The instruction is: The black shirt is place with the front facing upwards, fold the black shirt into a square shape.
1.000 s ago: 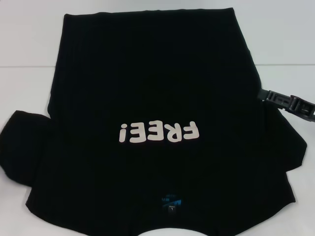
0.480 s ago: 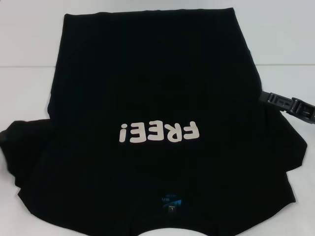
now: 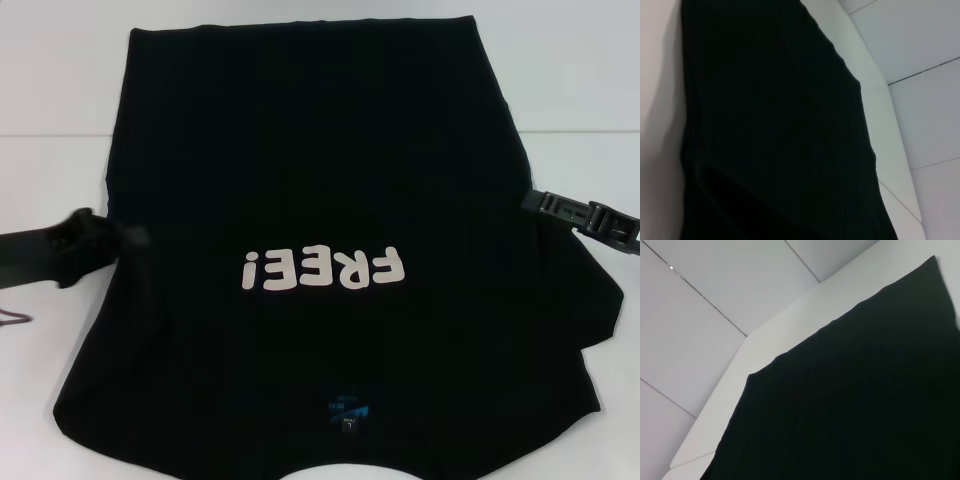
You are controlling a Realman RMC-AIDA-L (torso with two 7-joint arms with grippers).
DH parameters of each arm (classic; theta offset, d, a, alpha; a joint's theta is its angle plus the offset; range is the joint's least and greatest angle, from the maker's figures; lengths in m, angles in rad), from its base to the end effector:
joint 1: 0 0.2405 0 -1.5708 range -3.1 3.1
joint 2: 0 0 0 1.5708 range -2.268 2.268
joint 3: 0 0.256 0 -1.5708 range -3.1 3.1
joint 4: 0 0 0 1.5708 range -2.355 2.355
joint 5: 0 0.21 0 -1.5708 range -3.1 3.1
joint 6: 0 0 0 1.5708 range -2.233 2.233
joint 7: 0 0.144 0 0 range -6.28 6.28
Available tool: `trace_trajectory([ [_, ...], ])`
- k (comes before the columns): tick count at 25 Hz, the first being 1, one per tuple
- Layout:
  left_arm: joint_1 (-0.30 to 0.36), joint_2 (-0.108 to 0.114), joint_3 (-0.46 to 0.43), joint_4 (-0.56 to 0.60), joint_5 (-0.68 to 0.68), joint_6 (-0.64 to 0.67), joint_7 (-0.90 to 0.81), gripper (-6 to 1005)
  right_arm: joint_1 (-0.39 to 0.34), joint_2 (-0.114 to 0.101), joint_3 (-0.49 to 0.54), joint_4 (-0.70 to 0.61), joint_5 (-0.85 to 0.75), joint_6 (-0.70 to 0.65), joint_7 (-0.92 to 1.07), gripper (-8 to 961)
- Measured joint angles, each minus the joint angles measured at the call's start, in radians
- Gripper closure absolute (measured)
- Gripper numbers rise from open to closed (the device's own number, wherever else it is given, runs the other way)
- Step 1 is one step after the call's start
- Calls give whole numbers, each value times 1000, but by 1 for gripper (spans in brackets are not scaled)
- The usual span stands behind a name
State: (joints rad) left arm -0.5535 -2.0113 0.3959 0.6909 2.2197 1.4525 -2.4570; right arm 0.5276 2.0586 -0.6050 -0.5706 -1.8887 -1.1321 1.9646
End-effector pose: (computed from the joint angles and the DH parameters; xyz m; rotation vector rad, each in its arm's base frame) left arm -0.3131 0.3524 0.0587 -1.8883 -1.9932 -0.8215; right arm 0.3118 0.3734 0.0225 -1.9812 1.4976 0.8348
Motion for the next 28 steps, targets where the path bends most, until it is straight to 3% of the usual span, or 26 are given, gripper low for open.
trace_trajectory([
  [6,-43,-23,56,-74,1,-120,15,865,-3,0,-1,0,-2,-2,0,72],
  [11,-60,-21,85,-110,1,-168,25,849,-4,-1,-1,0,-3,-7,-2,72],
  [17,-64,-17,158,-68,-8,-38,266,831,-5,-6,-1,0,-4,-6,-9,71],
  [22,6,-28,80,4,-91,14,365,625,-6,-21,-3,1,-7,-26,-11,71],
  [28,71,0,79,2,-86,-88,163,378,-10,-41,-1,1,-17,-69,14,71],
])
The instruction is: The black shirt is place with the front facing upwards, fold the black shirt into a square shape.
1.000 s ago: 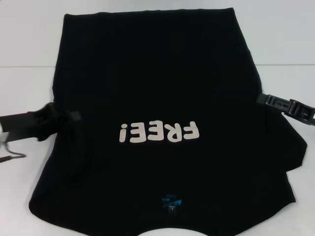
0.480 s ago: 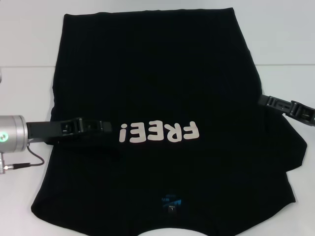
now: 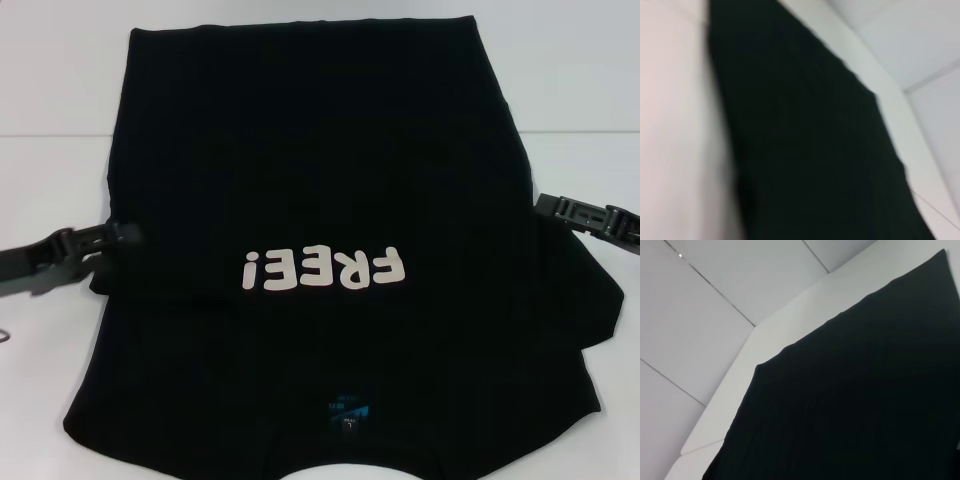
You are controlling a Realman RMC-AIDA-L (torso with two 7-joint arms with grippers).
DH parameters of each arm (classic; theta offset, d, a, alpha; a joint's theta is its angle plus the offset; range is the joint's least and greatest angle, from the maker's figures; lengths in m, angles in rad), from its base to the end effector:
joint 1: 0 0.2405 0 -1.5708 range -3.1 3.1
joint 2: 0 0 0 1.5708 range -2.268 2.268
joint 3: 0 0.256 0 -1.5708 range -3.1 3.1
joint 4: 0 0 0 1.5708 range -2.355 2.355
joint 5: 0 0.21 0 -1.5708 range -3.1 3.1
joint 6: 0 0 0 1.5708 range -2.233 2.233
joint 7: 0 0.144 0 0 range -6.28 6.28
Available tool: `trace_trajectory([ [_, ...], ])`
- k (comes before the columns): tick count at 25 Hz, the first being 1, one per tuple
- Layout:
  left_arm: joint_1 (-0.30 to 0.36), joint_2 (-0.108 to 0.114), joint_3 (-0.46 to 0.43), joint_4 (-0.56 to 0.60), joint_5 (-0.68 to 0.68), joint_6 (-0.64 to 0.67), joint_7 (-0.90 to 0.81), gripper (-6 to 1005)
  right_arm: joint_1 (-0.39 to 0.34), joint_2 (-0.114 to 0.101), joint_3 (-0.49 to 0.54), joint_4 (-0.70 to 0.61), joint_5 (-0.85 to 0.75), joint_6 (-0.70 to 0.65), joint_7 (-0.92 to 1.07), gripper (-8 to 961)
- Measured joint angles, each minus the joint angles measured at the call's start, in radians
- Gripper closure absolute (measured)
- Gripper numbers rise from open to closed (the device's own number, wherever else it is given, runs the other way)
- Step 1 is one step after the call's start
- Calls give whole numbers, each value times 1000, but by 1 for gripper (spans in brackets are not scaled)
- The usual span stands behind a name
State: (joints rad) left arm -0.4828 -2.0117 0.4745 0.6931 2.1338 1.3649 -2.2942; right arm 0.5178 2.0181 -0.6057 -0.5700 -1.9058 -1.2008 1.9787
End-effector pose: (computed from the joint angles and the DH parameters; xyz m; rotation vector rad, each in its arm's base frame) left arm -0.3331 0.3434 0.0594 -1.9143 -1.8113 -0.7758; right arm 0.3162 0.3684 0.0362 -2.0287 1.4971 0.8212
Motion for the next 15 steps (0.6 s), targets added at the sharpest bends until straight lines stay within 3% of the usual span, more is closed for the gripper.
trace_trajectory([
  [5,20,-1,-2,-7,41,-98,-98,152,-5,2,8,1,3,0,14,72],
  [15,-5,1,45,-83,43,-214,-102,141,-5,4,9,1,5,3,14,71],
])
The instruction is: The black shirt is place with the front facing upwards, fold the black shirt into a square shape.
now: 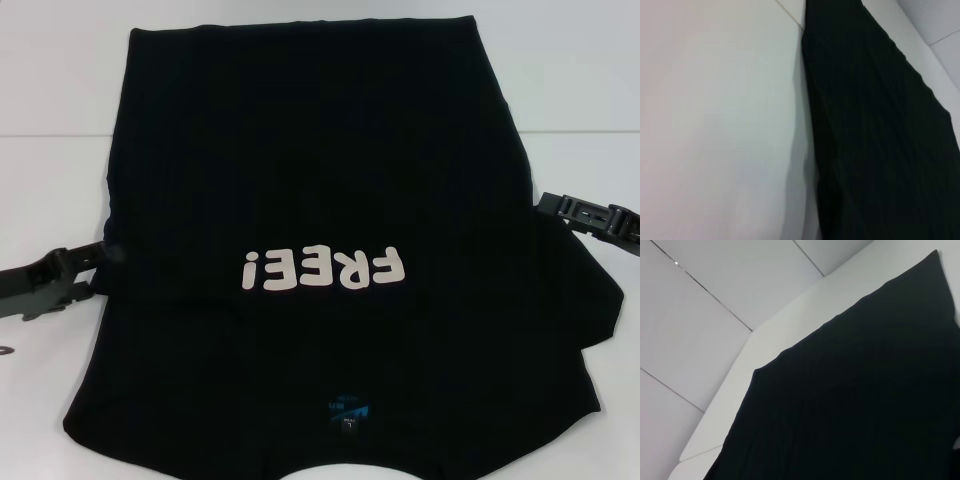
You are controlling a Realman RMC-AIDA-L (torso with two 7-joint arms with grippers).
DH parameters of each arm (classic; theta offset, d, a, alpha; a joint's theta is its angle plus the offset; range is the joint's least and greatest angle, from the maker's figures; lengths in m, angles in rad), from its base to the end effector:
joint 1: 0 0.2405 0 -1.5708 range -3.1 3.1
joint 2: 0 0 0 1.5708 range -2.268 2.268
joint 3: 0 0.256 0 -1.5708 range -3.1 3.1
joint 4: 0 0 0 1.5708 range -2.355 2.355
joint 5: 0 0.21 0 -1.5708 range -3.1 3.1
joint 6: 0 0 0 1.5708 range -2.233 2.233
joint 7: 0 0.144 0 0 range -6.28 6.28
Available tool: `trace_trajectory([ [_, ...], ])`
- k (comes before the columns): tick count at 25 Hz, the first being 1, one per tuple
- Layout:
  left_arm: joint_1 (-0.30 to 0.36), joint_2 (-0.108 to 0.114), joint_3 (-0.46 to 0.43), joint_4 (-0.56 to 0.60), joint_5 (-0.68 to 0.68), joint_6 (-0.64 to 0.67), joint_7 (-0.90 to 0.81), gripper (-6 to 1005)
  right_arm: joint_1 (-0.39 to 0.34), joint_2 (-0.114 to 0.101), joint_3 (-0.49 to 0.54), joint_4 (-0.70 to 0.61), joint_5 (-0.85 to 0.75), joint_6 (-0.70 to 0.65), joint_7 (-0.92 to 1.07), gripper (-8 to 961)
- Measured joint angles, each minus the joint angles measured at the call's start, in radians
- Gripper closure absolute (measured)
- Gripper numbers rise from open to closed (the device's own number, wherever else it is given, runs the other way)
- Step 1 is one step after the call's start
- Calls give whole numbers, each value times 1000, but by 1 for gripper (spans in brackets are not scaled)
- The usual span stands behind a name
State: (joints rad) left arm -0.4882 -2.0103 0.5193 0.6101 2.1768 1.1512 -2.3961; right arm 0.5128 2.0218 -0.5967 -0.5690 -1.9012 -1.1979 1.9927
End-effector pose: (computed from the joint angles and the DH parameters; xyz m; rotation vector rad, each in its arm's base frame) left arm -0.3594 0.3491 0.0438 -1.6872 -1.9226 -0.6729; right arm 0.3180 0.3670 0.0362 -2.0022 1.5215 0.8389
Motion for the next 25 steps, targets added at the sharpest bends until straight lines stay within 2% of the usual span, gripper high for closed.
trace_trajectory([
  [4,-27,-5,11,-24,0,-31,2,144,-1,0,0,0,1,1,-2,71],
  [6,-46,-6,11,-29,-17,-7,18,145,-1,0,0,0,1,1,-4,71],
  [8,-51,-3,-14,-27,-71,66,74,147,0,-2,0,0,1,0,-5,71],
  [10,-50,10,-47,-33,-161,205,151,148,-1,-3,0,0,1,-1,-6,71],
  [12,-45,26,-60,-44,-195,281,171,150,-4,-3,1,0,1,1,-7,71],
  [14,-32,36,-69,-46,-196,303,170,151,-5,-3,2,1,1,8,-9,71],
  [18,18,39,-68,-9,-156,315,201,154,-9,-4,-1,1,-3,7,-10,71],
  [21,59,30,-68,17,-144,389,347,157,-11,-7,-5,-1,-5,1,-10,71],
  [24,81,17,-60,36,-140,508,548,159,-12,-24,-11,-8,-25,-19,-8,71],
  [25,81,17,-60,36,-140,508,548,160,-10,-32,-12,-8,-39,-29,-5,72],
])
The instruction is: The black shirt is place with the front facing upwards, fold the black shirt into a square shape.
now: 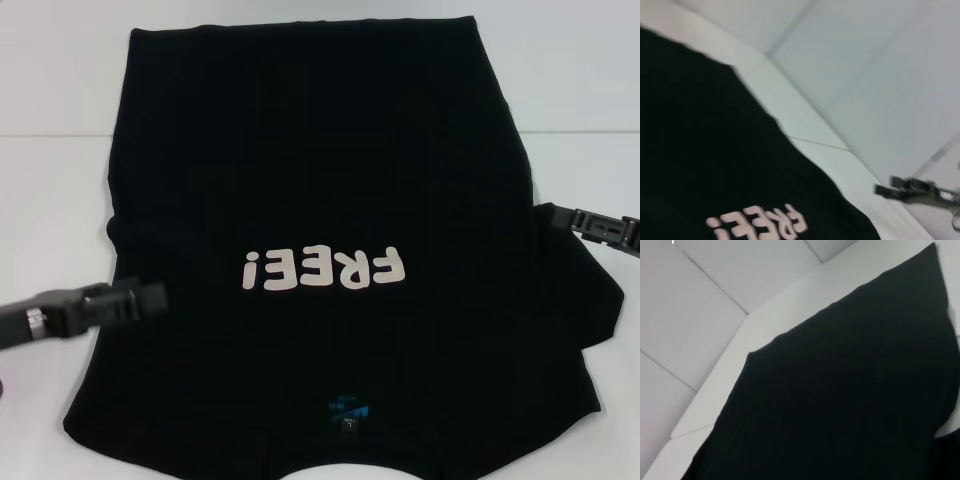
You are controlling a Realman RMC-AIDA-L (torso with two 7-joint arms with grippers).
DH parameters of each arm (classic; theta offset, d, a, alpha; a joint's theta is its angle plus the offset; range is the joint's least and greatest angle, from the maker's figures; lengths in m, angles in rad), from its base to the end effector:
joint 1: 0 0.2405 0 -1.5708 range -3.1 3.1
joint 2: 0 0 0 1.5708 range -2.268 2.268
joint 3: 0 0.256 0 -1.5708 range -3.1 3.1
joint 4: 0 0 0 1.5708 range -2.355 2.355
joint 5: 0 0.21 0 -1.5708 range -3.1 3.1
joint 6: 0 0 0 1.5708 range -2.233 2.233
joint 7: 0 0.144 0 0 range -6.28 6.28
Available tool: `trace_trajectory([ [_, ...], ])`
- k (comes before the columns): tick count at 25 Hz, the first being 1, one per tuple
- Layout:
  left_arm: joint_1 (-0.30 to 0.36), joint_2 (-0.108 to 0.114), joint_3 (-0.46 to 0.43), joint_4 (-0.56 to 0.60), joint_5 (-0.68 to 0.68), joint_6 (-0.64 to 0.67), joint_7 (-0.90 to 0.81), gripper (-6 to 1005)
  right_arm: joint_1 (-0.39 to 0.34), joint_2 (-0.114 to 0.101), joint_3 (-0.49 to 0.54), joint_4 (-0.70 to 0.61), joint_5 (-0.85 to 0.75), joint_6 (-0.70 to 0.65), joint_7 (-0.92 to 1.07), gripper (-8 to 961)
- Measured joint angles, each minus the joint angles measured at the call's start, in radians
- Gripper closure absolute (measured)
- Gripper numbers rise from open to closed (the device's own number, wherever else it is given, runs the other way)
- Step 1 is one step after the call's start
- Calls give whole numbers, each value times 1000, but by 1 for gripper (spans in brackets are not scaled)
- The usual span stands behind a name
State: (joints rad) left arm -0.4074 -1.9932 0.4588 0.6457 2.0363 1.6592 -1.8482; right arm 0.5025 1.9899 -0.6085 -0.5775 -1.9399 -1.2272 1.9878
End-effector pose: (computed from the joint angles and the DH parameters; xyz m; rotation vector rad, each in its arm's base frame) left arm -0.3228 0.2969 0.0583 -2.3443 -1.4007 -0.8866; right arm 0.3257 0.3627 0.0463 -2.0483 1.4961 0.7654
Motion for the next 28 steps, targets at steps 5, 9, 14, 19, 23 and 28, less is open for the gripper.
trace_trajectory([
  [5,17,-34,3,14,5,46,160,163,8,-38,0,-11,-36,-71,15,72],
  [9,15,-38,1,16,6,41,159,166,10,-60,0,-52,-73,-140,109,72],
  [14,5,-43,-3,18,3,37,119,170,29,-80,4,-173,-316,-164,430,72],
  [19,-1,-64,-7,22,-1,21,112,174,70,-81,12,-228,-522,-192,558,72],
  [23,-5,-79,-6,29,-2,9,113,177,83,-78,11,-227,-536,-196,567,72],
  [28,-11,-86,-6,32,-4,14,111,180,87,-71,0,-215,-548,-163,577,72],
])
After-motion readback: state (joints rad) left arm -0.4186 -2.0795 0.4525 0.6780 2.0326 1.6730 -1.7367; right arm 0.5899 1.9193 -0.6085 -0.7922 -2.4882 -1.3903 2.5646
